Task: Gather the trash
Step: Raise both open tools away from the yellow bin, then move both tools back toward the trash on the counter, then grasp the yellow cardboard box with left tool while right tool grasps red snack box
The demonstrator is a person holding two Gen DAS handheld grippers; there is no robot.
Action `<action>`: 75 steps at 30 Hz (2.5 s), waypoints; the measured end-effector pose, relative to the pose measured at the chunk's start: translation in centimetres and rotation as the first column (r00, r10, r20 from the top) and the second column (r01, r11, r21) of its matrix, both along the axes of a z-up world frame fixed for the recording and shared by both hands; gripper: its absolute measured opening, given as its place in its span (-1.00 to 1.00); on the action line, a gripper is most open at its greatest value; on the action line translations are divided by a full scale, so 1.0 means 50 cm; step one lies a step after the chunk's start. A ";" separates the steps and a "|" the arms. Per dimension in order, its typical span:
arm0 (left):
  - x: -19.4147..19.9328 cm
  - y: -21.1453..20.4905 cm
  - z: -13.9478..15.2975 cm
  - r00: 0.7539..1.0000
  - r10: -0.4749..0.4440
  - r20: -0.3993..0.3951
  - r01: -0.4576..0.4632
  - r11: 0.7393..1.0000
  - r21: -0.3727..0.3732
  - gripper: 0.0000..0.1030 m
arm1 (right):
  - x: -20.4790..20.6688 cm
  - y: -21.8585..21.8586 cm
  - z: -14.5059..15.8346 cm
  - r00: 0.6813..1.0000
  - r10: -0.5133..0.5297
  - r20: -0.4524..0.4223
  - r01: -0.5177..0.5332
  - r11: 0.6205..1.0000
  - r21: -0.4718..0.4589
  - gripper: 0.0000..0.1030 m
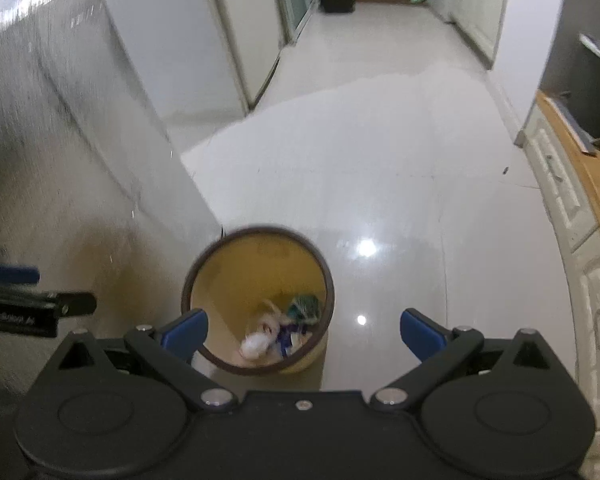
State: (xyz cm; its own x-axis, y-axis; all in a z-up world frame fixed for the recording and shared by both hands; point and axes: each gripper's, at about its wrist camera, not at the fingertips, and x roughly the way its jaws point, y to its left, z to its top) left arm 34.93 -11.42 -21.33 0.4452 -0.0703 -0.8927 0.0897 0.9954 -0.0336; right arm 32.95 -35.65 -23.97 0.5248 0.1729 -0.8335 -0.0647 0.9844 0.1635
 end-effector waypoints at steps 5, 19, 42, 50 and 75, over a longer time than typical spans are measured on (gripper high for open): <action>-0.043 0.006 0.073 0.996 0.013 0.083 -0.011 0.999 -0.030 1.00 | -0.036 -0.014 0.057 0.996 -0.018 0.087 0.018 1.000 -0.009 1.00; -0.203 0.008 0.319 0.923 0.004 0.385 0.032 0.996 -0.088 1.00 | -0.153 0.000 0.269 0.914 -0.043 0.404 0.016 0.997 0.070 1.00; -0.447 0.232 0.611 0.693 -0.001 0.721 -0.044 0.998 0.044 1.00 | -0.218 0.155 0.477 0.761 0.016 0.648 -0.160 0.973 0.164 1.00; -0.396 0.412 0.619 0.697 0.129 0.706 -0.162 0.987 -0.020 1.00 | -0.219 0.241 0.510 0.729 0.081 0.680 -0.233 0.963 0.135 1.00; -0.119 0.791 0.452 0.795 0.385 0.468 -0.329 0.923 -0.199 1.00 | -0.003 0.652 0.568 0.719 0.278 0.637 -0.427 0.900 0.089 1.00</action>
State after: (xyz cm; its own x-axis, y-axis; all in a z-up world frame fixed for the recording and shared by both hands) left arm 28.97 28.11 1.27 0.8314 0.1027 -0.5461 -0.2394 0.9531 -0.1852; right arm 32.82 -3.05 4.42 0.7606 0.5816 -0.2884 -0.5566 0.8129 0.1713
